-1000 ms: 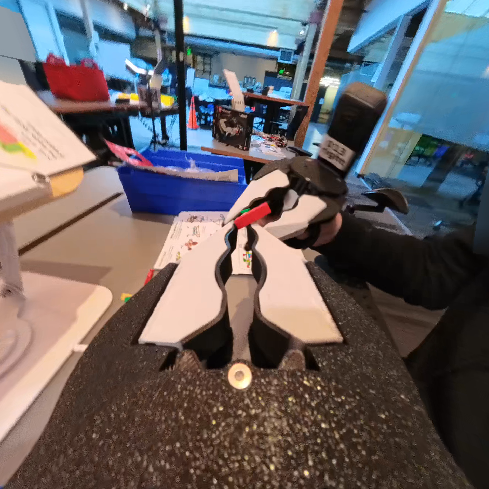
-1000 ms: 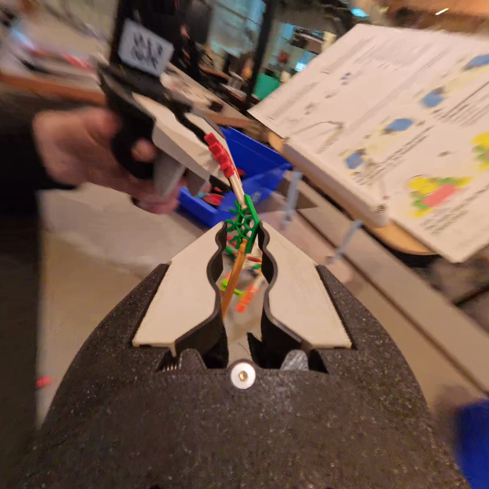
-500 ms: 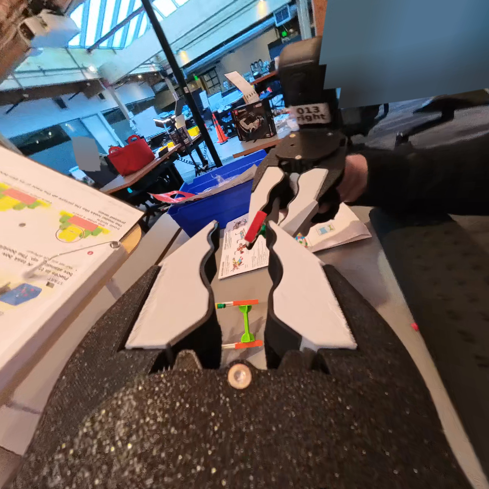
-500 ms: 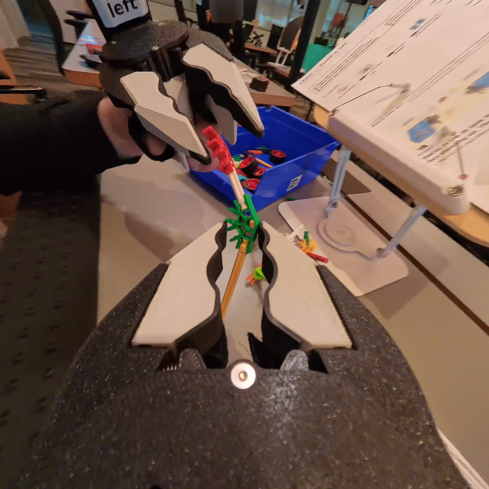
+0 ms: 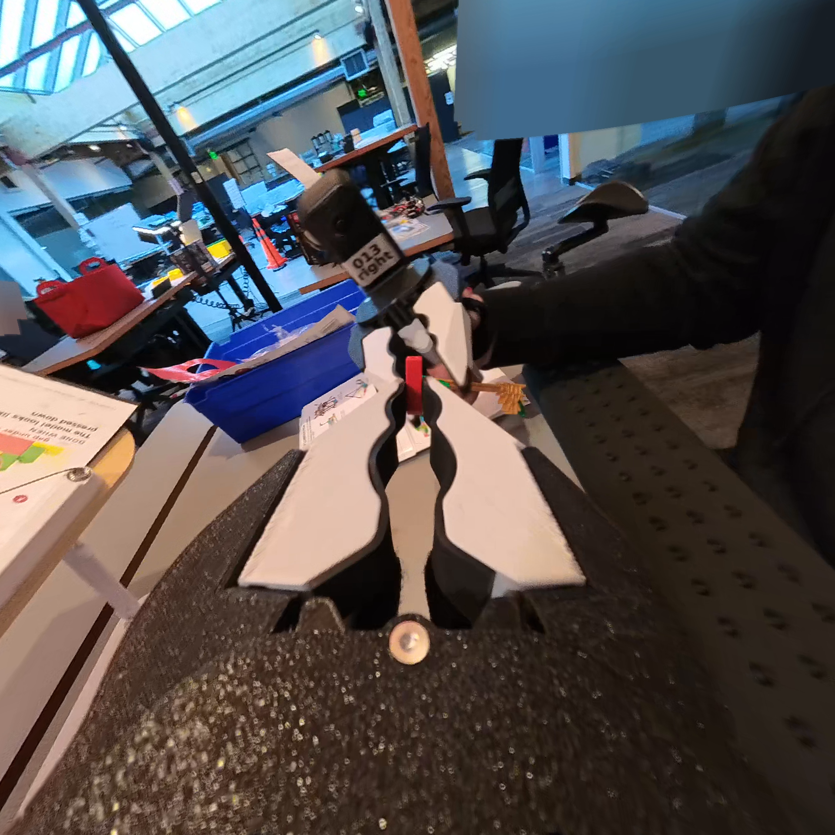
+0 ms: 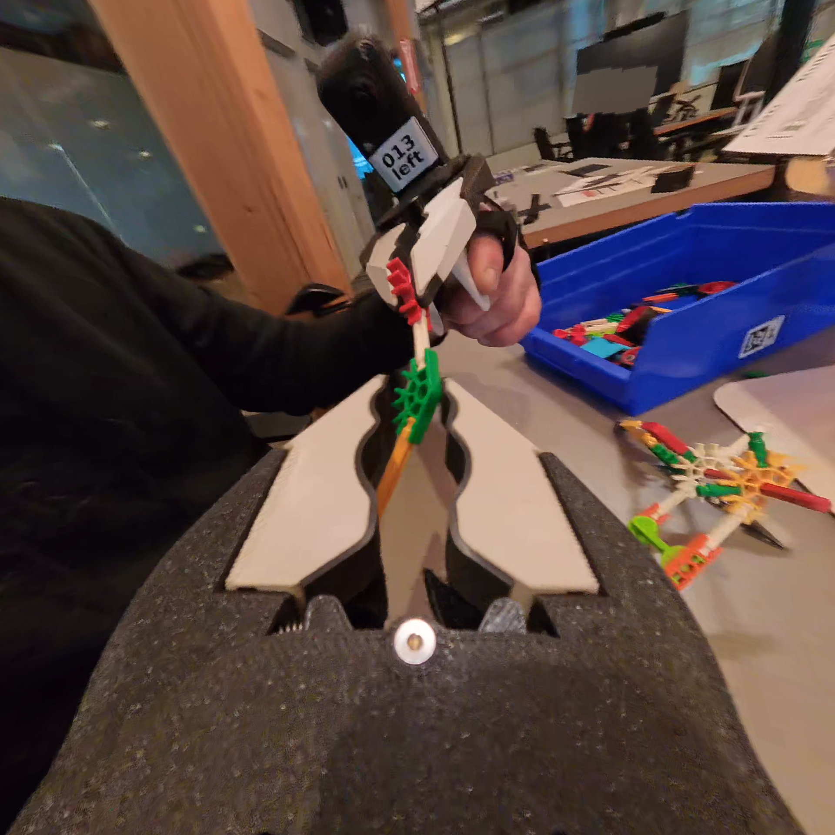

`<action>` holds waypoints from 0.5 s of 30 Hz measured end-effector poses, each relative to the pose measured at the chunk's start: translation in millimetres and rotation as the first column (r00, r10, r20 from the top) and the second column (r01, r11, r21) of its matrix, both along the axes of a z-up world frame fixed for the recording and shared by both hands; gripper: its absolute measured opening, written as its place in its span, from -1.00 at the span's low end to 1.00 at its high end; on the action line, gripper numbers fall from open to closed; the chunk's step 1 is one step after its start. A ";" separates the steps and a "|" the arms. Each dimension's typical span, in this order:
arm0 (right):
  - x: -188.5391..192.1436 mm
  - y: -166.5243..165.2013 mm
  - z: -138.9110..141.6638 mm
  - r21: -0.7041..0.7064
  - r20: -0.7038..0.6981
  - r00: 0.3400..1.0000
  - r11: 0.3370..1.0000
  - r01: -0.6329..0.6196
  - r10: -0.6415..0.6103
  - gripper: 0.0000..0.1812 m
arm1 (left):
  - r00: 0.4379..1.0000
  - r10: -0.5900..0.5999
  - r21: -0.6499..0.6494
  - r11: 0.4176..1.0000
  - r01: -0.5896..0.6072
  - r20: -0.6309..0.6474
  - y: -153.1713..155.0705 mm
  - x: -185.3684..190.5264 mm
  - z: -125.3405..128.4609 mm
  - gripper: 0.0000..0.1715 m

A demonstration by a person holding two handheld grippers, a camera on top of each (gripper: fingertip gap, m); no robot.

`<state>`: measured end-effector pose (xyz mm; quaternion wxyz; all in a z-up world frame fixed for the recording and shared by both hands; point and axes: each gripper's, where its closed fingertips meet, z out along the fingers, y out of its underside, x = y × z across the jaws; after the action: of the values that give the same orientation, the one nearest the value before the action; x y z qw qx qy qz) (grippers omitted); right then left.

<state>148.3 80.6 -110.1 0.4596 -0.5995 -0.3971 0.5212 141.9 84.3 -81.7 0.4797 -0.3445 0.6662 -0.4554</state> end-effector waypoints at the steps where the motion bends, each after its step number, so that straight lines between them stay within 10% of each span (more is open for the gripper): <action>1: -1.3 -0.4 0.1 0.002 -0.004 1.000 1.000 -0.004 0.004 -0.82 | 1.000 -0.010 0.013 1.000 0.010 0.004 -2.9 -0.4 0.1 -0.97; 6: -0.4 13.8 0.7 0.178 0.064 0.983 0.972 0.156 -0.170 -0.88 | 0.999 0.040 0.054 0.998 -0.040 -0.012 1.9 -0.4 1.6 -0.95; 15: 12.9 55.7 3.5 0.570 0.201 0.745 0.694 0.439 -0.636 -0.98 | 0.972 0.235 -0.135 0.964 -0.231 0.012 39.0 13.2 9.3 -0.92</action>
<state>161.2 136.3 -106.6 0.6426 -0.6441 -0.3991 0.1142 155.1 123.3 -72.3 0.5151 -0.4452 0.5826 -0.4439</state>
